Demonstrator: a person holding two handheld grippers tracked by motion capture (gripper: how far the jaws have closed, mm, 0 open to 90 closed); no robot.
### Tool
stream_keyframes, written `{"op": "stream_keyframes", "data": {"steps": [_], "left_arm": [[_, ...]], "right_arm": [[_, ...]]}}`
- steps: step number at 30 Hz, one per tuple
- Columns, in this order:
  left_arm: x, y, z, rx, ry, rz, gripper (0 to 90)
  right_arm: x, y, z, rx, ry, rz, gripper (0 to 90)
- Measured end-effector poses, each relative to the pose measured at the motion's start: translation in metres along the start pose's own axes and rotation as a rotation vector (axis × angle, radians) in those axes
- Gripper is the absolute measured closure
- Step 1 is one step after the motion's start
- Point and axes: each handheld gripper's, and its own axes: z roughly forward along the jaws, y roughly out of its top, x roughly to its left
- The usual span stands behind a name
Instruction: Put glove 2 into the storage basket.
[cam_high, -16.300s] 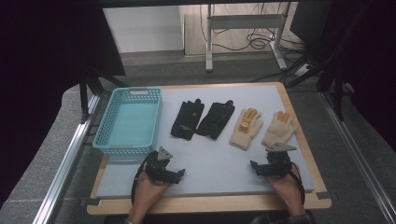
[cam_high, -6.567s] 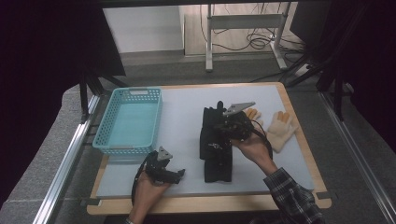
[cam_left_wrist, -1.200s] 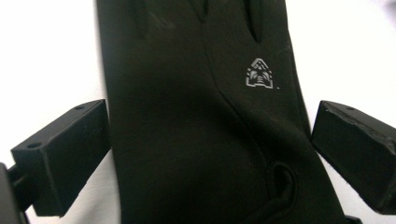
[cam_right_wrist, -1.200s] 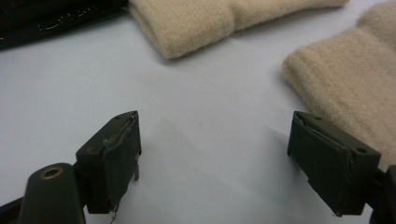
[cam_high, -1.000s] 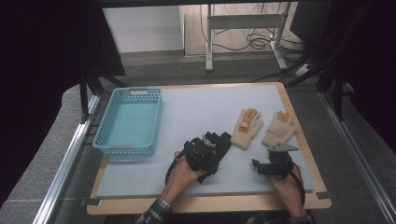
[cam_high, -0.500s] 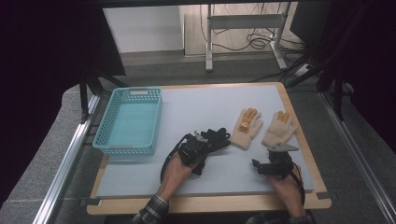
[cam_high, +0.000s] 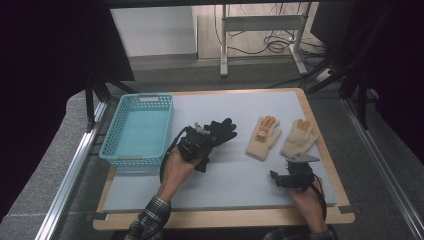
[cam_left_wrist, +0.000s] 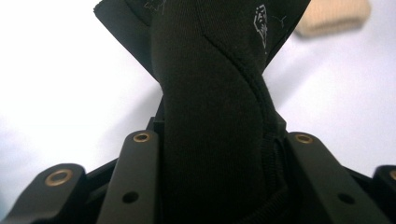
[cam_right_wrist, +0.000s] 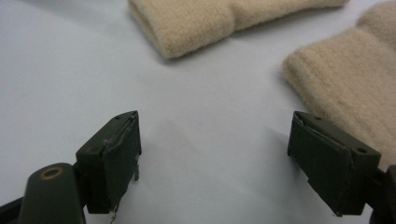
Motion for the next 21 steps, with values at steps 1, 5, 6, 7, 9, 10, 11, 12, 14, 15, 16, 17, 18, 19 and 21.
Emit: {"op": "stream_keyframes", "data": {"steps": [1,5,6,7,9,10,11,12,14,15,16,17,18,19,21], "left_arm": [[0.005,0.003,-0.006,-0.007,0.011,-0.004,62.1],[0.021,0.010,-0.022,-0.016,0.049,-0.019,61.7],[0.025,0.012,-0.026,-0.018,0.059,-0.029,61.7],[0.030,0.012,-0.029,-0.020,0.069,-0.037,61.6],[0.041,0.013,-0.036,-0.022,0.085,-0.056,61.5],[0.046,0.014,-0.039,-0.023,0.092,-0.062,61.4],[0.050,0.013,-0.041,-0.023,0.099,-0.070,61.3],[0.055,0.013,-0.044,-0.024,0.109,-0.080,61.3],[0.068,0.012,-0.050,-0.021,0.131,-0.103,61.0],[0.074,0.011,-0.053,-0.020,0.140,-0.112,60.9],[0.078,0.010,-0.054,-0.021,0.148,-0.122,60.8],[0.083,0.008,-0.057,-0.019,0.158,-0.132,60.6],[0.089,0.007,-0.059,-0.017,0.170,-0.143,60.4],[0.095,0.005,-0.061,-0.014,0.182,-0.152,60.3],[0.107,0.001,-0.064,-0.001,0.202,-0.169,59.9]], "right_arm": [[0.000,0.000,0.000,-0.001,-0.001,-0.002,17.2],[0.000,0.000,0.000,-0.001,0.000,-0.002,17.2],[0.000,0.000,0.000,-0.001,0.000,-0.002,17.2],[0.000,0.000,0.000,-0.001,0.000,-0.002,17.2],[0.000,0.000,0.000,-0.001,0.000,-0.001,17.2],[0.000,0.000,0.000,-0.001,0.000,-0.001,17.2],[0.000,0.000,0.000,-0.001,0.001,-0.002,17.2],[0.000,0.000,0.000,-0.001,0.000,-0.002,17.2],[0.000,0.000,0.000,-0.001,0.000,-0.002,17.2],[0.000,0.000,0.000,-0.002,0.001,-0.001,17.2],[0.000,0.000,0.000,-0.002,0.000,-0.002,17.2],[0.000,0.000,0.000,-0.002,0.000,-0.002,17.2],[0.000,0.000,0.000,-0.002,0.000,-0.002,17.2],[0.000,0.000,0.000,-0.002,0.001,-0.002,17.2],[0.000,0.000,0.000,-0.002,0.000,-0.002,17.2]]}}
